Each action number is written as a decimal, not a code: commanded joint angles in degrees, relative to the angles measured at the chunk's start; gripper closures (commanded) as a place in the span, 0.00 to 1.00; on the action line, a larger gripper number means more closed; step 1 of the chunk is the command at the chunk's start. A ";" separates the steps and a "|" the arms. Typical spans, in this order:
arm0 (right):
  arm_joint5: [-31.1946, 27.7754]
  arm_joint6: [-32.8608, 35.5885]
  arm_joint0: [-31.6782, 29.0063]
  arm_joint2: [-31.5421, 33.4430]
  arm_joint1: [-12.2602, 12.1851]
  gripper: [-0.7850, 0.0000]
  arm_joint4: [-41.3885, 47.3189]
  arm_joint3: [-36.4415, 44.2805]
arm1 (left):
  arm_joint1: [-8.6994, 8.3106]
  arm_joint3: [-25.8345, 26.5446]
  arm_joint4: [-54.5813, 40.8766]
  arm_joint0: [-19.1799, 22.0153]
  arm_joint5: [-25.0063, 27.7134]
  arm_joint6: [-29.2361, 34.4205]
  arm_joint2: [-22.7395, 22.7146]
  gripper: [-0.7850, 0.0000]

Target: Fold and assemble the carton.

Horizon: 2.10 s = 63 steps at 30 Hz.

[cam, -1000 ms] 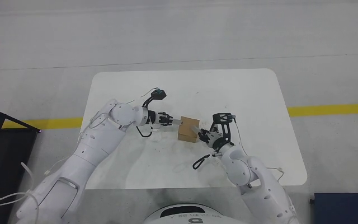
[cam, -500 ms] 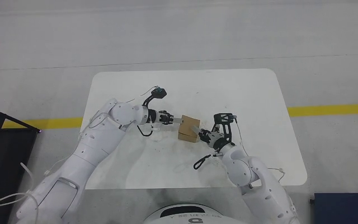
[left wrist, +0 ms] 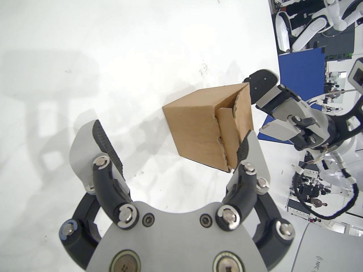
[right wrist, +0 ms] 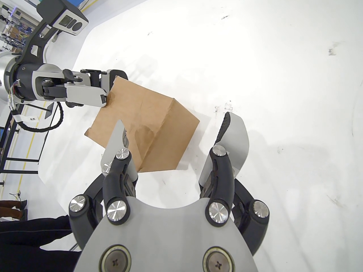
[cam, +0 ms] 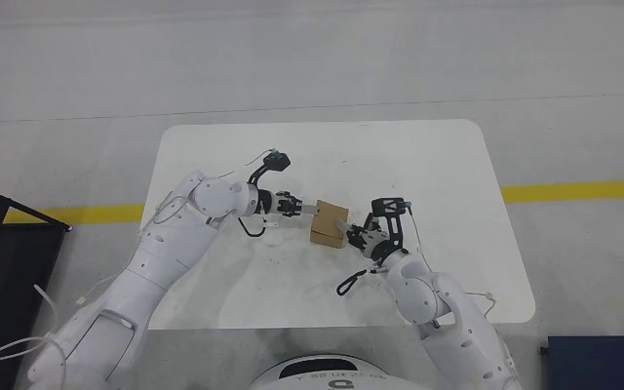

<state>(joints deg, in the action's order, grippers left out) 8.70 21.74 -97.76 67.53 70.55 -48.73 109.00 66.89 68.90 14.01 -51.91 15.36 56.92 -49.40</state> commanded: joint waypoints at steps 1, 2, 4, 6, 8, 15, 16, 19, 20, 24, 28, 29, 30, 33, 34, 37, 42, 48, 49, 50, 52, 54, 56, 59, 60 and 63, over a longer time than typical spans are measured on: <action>0.07 -0.03 -0.01 -0.11 0.02 0.27 -0.04 -0.09 | -0.02 -0.06 0.52 -0.06 0.01 0.21 0.17 0.00; 0.20 -0.10 -0.01 -0.15 0.03 0.27 -0.08 -0.16 | -0.02 -0.14 0.67 -0.10 -0.03 0.24 0.20 0.00; 0.33 -0.14 -0.06 -0.27 0.05 0.27 -0.08 -0.21 | -0.02 -0.20 0.69 -0.14 -0.02 0.38 0.28 0.00; 0.48 -0.18 -0.15 -0.30 0.05 0.29 -0.25 -0.25 | 0.00 -0.17 0.80 -0.22 0.00 0.38 0.38 0.00; 0.59 -0.31 -0.34 -0.32 0.05 0.30 -0.34 -0.20 | 0.02 0.05 0.80 -0.40 -0.16 0.37 0.50 0.00; -0.11 -1.71 -1.64 0.06 -0.13 0.26 -1.99 1.12 | 0.01 0.14 -0.32 -0.77 -0.39 -0.17 0.07 0.00; -0.45 -1.94 -1.93 0.13 -0.18 0.25 -2.31 1.43 | 0.02 0.21 -0.68 -0.83 -0.37 -0.43 -0.06 0.00; -1.47 -2.34 -2.70 0.37 -0.34 0.20 -3.33 2.30 | -0.03 0.68 -1.40 -1.07 -0.75 -0.92 -0.54 0.00; -1.87 -2.41 -2.90 0.37 -0.39 0.18 -3.86 2.60 | -0.09 0.77 -1.52 -1.17 -0.81 -0.97 -0.78 0.00; -2.53 -2.62 -3.45 0.25 -0.59 0.14 -6.80 3.59 | -0.54 0.86 -1.71 -1.75 -0.67 -1.02 -2.16 0.00; -4.92 -2.69 -4.08 -1.19 -1.02 0.14 -15.51 5.34 | -1.24 2.29 -1.97 -2.92 -1.16 -1.95 -4.50 0.00; -6.42 -2.31 -4.24 -1.79 -1.15 0.14 -17.36 5.78 | -1.44 2.66 -1.92 -3.34 -1.20 -2.22 -5.10 0.00; -7.57 -1.86 -4.32 -2.09 -1.28 0.13 -19.12 6.04 | -1.65 3.02 -1.80 -3.76 -1.28 -2.37 -5.70 0.00; -10.46 0.05 -4.36 -3.32 -1.60 0.15 -23.94 6.68 | -2.27 4.19 -1.73 -5.00 -1.58 -2.91 -7.65 0.00; -10.93 0.61 -4.29 -3.65 -1.64 0.15 -24.90 6.75 | -2.47 4.64 -1.67 -5.42 -1.62 -2.99 -8.24 0.00; -10.13 2.84 -3.68 -4.47 -1.62 0.18 -27.33 6.59 | -3.00 5.98 -1.71 -6.70 -1.84 -3.35 -9.93 0.00; -8.22 5.32 -2.94 -4.59 -1.53 0.21 -28.65 6.58 | -3.90 8.24 -1.44 -9.13 -2.39 -3.64 -12.66 0.00; -5.94 7.07 -4.71 -1.53 -1.92 0.22 -30.17 7.92 | -4.79 10.39 -1.00 -12.07 -2.83 -3.66 -15.13 0.00; -5.58 7.21 -5.06 -1.09 -1.97 0.22 -30.43 8.29 | -4.89 10.72 -0.87 -12.41 -2.92 -3.71 -15.38 0.00; -5.17 7.30 -5.42 -0.61 -2.02 0.22 -30.60 8.67 | -4.97 11.02 -0.76 -12.75 -2.98 -3.75 -15.57 0.00; -3.52 7.39 -6.03 0.43 -2.09 0.23 -31.73 9.22 | -5.10 11.51 -0.67 -13.34 -3.09 -3.88 -15.81 0.00; -1.61 7.65 -6.66 0.78 -2.09 0.24 -33.37 9.91 | -5.17 11.82 -0.77 -13.78 -3.24 -3.96 -15.89 0.00; -2.49 6.70 -7.08 0.60 -2.07 0.25 -32.43 11.13 | -5.19 12.33 -0.70 -14.08 -3.50 -4.16 -15.77 0.00; -6.03 5.55 -7.49 -0.09 -2.17 0.25 -31.49 11.86 | -5.20 12.32 -0.88 -14.33 -3.56 -4.35 -15.59 0.00; -7.07 5.44 -7.21 -0.78 -2.16 0.24 -31.76 11.75 | -5.21 12.19 -0.64 -14.44 -3.42 -4.05 -15.34 0.00; -7.28 5.28 -5.56 -2.83 -1.84 0.27 -31.83 10.32 | -5.19 11.96 -0.34 -14.81 -3.32 -3.04 -14.47 0.00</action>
<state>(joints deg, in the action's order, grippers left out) 1.08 27.06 -104.13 65.46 68.56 -80.59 120.08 61.67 80.89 13.69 -66.52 12.01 53.50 -64.28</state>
